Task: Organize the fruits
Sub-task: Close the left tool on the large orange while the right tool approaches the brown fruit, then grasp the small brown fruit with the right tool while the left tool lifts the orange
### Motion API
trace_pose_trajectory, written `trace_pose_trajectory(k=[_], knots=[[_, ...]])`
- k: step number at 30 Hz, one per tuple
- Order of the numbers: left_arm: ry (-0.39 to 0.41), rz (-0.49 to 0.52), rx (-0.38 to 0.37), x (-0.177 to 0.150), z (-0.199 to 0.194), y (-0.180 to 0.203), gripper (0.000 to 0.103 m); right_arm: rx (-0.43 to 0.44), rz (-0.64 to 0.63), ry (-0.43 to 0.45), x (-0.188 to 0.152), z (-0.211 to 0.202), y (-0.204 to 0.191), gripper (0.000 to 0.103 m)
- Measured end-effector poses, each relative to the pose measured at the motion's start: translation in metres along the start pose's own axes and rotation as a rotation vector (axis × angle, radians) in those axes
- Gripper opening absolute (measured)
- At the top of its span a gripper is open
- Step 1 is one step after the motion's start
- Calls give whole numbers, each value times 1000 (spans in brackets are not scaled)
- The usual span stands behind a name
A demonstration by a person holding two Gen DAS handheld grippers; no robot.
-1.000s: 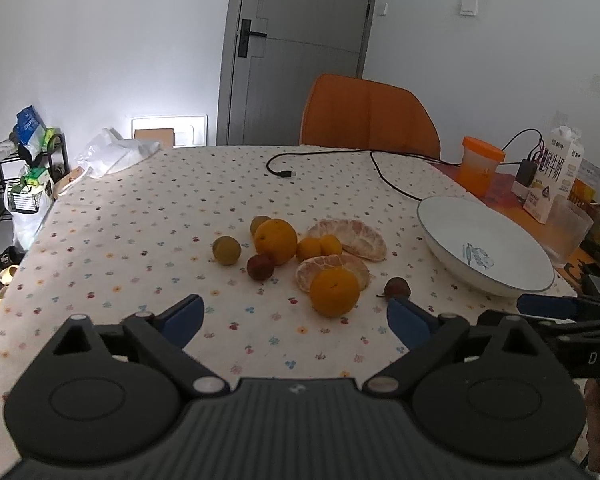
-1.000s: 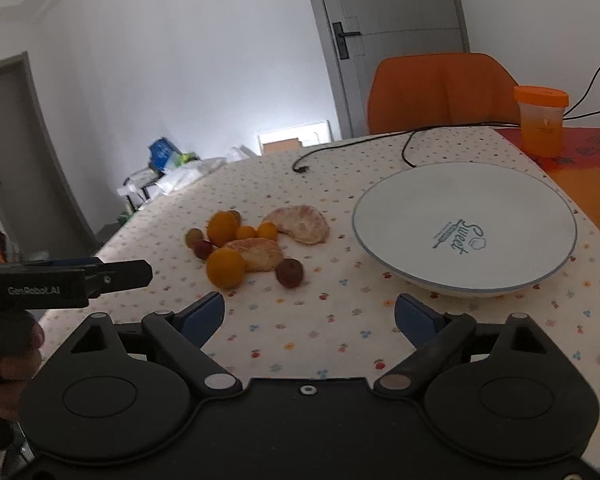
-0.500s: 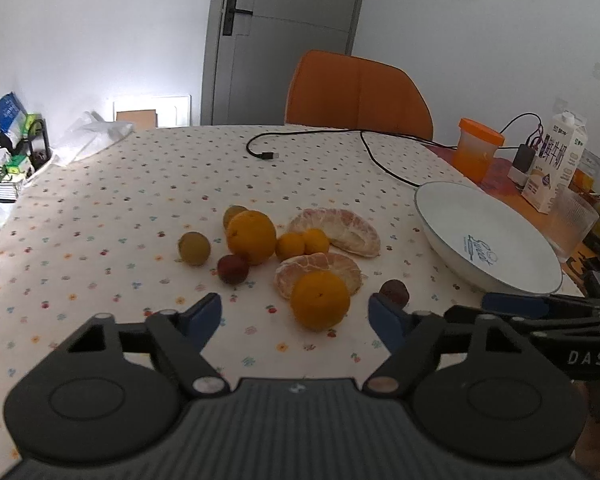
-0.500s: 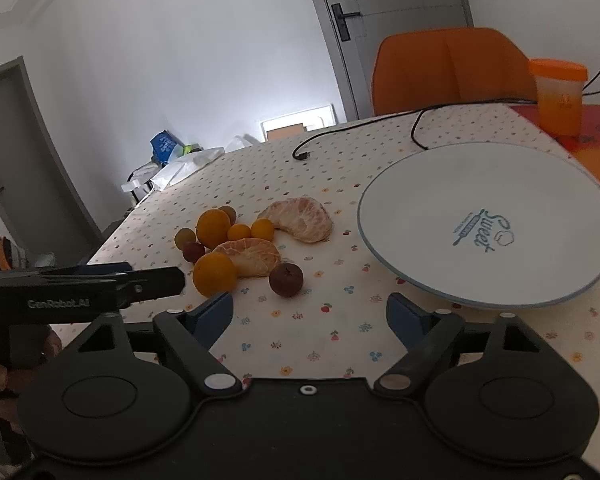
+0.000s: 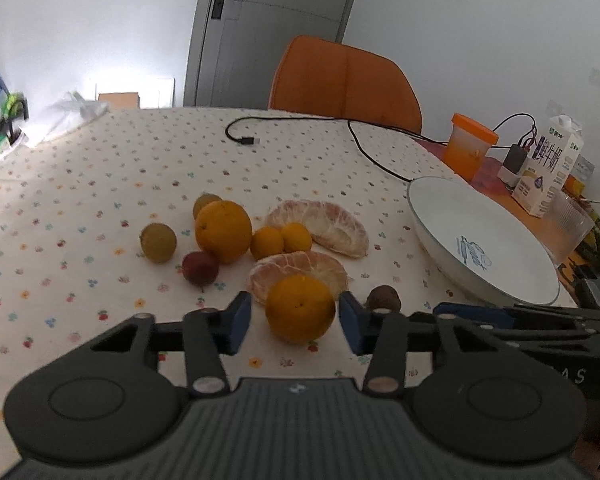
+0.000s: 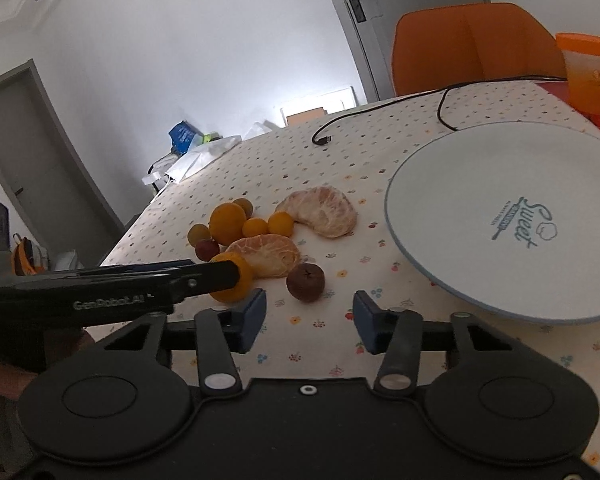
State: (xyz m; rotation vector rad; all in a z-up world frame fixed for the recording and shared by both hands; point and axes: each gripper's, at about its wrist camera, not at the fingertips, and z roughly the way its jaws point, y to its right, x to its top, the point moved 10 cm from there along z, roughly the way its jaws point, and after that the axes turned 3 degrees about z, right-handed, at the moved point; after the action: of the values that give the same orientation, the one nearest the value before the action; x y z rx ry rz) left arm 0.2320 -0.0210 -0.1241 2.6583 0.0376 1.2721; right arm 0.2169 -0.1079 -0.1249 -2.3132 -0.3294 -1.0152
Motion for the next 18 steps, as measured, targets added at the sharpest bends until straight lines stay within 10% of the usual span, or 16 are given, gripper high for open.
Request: trace_pose_trajectory(k=[18], knots=[[11, -25, -1, 5, -14, -21, 37, -8, -31, -25, 7, 26, -4, 39]])
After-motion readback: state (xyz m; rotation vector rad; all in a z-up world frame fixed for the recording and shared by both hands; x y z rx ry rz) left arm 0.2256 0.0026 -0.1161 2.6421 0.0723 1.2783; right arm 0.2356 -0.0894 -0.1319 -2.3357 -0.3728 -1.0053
